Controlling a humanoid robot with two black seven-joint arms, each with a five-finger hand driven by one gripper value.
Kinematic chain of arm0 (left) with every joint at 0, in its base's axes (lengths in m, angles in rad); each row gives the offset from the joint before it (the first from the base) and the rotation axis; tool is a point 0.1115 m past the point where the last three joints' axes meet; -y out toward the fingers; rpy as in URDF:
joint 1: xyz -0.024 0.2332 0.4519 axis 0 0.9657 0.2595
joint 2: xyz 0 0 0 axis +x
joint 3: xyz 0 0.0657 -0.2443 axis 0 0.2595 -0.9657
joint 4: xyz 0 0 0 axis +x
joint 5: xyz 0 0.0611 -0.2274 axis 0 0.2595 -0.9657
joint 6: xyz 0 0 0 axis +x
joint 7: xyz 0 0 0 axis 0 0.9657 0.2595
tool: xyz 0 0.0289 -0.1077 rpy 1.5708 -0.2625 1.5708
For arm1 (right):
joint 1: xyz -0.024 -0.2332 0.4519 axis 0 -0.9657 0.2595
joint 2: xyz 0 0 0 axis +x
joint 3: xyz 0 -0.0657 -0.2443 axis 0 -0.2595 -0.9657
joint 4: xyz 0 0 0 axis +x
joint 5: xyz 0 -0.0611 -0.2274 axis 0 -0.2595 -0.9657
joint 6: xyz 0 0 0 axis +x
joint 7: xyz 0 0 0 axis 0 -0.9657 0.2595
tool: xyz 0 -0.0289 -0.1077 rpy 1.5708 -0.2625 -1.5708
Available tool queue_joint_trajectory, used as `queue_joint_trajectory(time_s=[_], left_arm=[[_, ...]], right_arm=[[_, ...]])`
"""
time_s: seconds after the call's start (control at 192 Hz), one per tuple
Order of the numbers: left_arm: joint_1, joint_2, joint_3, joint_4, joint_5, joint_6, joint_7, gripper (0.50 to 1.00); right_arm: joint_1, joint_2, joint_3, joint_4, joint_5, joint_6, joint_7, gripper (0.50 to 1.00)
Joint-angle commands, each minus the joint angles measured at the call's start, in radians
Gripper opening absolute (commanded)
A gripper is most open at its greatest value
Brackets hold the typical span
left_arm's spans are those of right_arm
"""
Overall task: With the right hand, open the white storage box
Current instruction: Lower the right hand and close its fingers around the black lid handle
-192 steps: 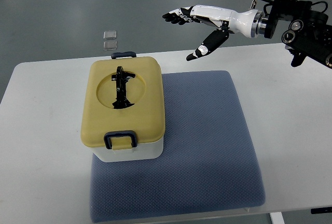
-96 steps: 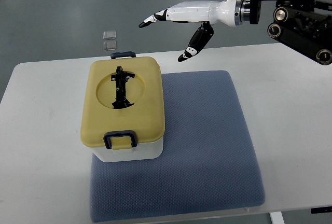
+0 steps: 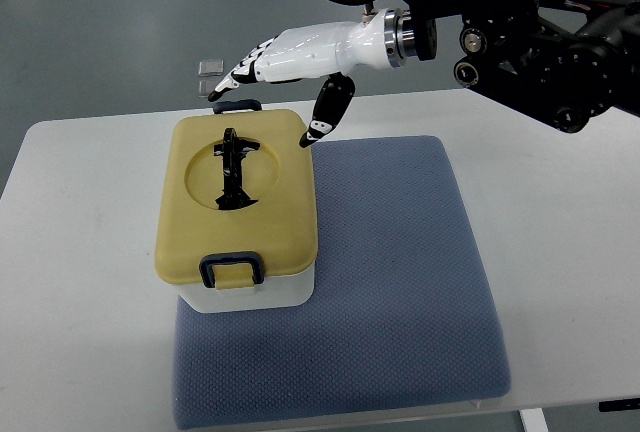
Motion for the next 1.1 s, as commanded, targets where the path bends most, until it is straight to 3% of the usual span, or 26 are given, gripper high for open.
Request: queue_joint_trajectory(time_s=[0.0, 0.198, 0.599, 1.036, 1.093], left_arm=[[0.0, 0.0, 0.0, 0.0, 0.0, 0.0, 0.0, 1.0], [0.0, 0.0, 0.0, 0.0, 0.0, 0.0, 0.0, 1.0], [0.0, 0.0, 0.0, 0.0, 0.0, 0.0, 0.0, 1.0], [0.0, 0.0, 0.0, 0.0, 0.0, 0.0, 0.0, 1.0], [0.0, 0.0, 0.0, 0.0, 0.0, 0.0, 0.0, 1.0]], right_arm=[[0.048, 0.036, -0.041, 0.0, 0.0, -0.002, 0.001, 0.938], [0.104, 0.098, -0.117, -0.016, -0.003, -0.005, 0.001, 0.936], [0.099, 0.112, -0.205, -0.039, -0.025, -0.075, -0.007, 0.926], [0.094, 0.151, -0.206, -0.042, -0.029, -0.127, -0.007, 0.689], [0.091, 0.152, -0.208, -0.046, -0.029, -0.132, -0.007, 0.682]])
